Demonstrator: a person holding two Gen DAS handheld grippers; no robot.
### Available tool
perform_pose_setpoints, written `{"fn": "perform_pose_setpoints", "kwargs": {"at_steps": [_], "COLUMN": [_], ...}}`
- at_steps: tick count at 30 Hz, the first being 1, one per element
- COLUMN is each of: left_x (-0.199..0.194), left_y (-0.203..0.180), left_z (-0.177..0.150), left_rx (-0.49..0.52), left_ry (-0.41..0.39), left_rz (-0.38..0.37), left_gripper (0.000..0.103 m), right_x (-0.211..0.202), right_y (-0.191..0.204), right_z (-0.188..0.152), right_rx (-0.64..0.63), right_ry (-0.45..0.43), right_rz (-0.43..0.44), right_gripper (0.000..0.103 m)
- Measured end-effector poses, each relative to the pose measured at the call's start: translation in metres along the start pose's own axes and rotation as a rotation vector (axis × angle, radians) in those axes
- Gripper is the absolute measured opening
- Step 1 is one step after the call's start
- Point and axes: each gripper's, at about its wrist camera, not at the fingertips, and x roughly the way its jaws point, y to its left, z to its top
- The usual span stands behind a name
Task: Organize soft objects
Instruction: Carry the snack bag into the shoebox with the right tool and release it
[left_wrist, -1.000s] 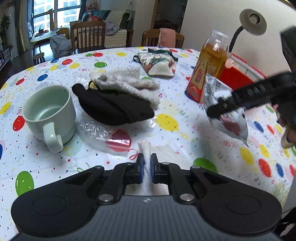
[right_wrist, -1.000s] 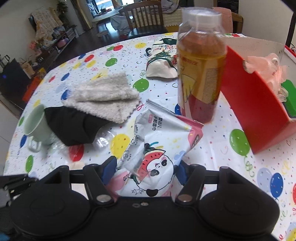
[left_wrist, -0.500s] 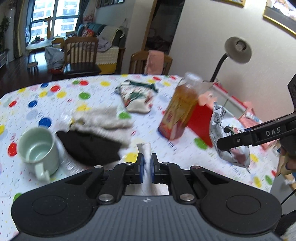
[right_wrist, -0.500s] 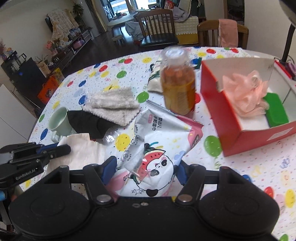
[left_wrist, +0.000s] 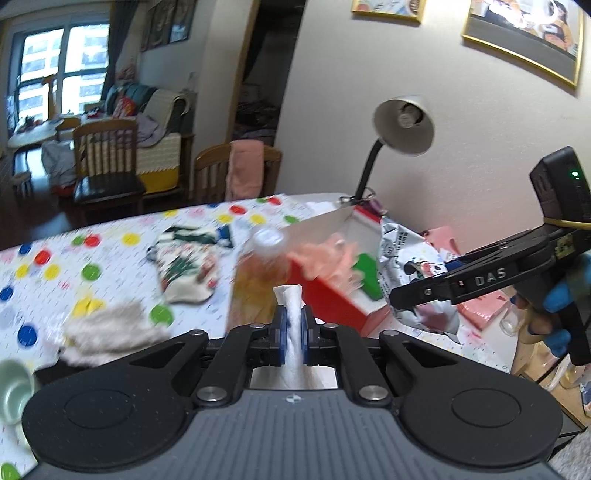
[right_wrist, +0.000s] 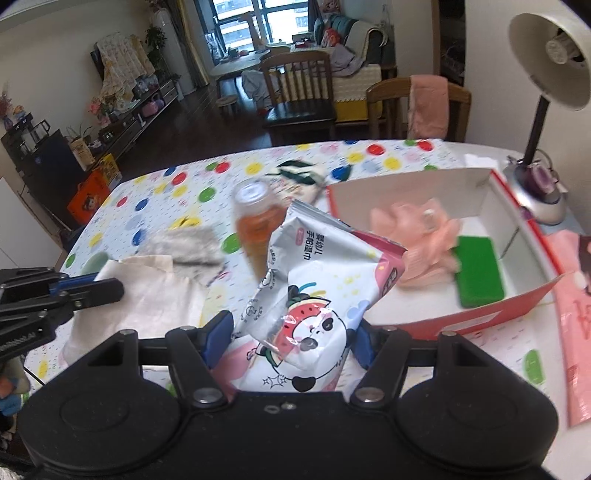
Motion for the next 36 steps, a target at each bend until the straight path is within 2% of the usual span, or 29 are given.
{"fn": "perform_pose_setpoints", "kwargs": {"at_steps": [10,22,36], "left_x": [0.046,0.118,0.197], "left_y": [-0.060,-0.113,-0.156], "left_z": [0.042,0.071,0.089], "left_rx": [0.072,0.125,0.164], "left_ry": [-0.015,0.035,0.098], "left_rz": [-0.030,-0.014,0.012], "left_gripper": [0.008,0.008,0.008], "right_x": [-0.007,0.001,0.047], "right_y": [-0.078,-0.155,-0.206], "right_z": [0.021,0.047,0.074], "right_rx": [0.030,0.018,-0.010], "right_ry": [-0.023,-0.049,-0.001], "right_rz": [-0.045,-0.086,-0.099], "right_gripper": [0.065,0.065,0.066]}}
